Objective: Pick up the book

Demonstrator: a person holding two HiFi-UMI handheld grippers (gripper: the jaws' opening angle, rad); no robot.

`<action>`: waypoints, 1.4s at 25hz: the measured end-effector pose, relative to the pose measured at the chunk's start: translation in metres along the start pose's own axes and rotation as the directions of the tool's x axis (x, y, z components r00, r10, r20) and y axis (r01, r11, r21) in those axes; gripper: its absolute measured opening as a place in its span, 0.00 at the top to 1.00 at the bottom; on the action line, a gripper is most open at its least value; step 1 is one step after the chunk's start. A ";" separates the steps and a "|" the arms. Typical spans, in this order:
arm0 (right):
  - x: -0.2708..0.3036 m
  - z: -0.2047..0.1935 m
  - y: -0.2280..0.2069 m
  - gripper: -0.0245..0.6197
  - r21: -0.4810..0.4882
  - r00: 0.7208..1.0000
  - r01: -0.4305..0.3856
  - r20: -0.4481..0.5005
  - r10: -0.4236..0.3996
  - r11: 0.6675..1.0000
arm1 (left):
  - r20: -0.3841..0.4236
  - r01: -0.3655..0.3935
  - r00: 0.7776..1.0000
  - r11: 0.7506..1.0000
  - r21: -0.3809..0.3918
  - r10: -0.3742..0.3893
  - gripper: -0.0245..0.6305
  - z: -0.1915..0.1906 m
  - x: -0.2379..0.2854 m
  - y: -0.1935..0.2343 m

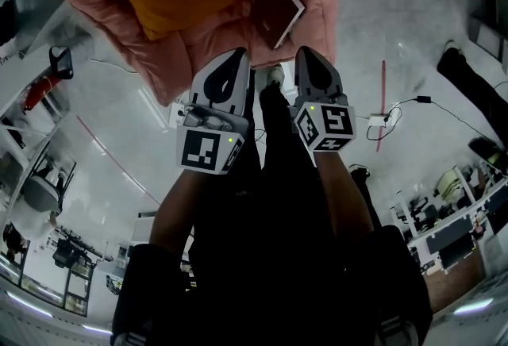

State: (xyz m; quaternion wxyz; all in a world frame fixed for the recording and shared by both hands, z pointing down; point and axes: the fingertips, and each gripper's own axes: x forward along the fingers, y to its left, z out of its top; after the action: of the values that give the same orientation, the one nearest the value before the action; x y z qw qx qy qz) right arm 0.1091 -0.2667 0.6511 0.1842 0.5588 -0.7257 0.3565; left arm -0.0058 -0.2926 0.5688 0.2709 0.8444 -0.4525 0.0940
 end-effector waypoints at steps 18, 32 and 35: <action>0.060 -0.064 -0.036 0.82 0.014 0.994 0.038 -0.099 -0.037 0.999 | -0.050 0.008 0.999 0.997 -0.073 -0.011 0.95 -0.052 0.031 0.026; 0.104 -0.097 -0.066 0.72 0.043 0.988 0.047 -0.148 -0.040 0.998 | -0.082 0.033 0.996 0.996 -0.084 -0.040 0.95 -0.094 0.055 0.039; 0.111 -0.102 -0.070 0.69 0.053 0.987 0.061 -0.154 -0.052 0.997 | -0.084 0.028 0.996 0.995 -0.098 -0.036 0.95 -0.098 0.057 0.042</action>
State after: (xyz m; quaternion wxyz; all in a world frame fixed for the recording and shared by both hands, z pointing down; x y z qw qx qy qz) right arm 0.1275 -0.2767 0.8161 0.2330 0.5555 -0.6828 0.4134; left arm 0.0008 -0.2988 0.6895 0.3321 0.8326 -0.4310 0.1037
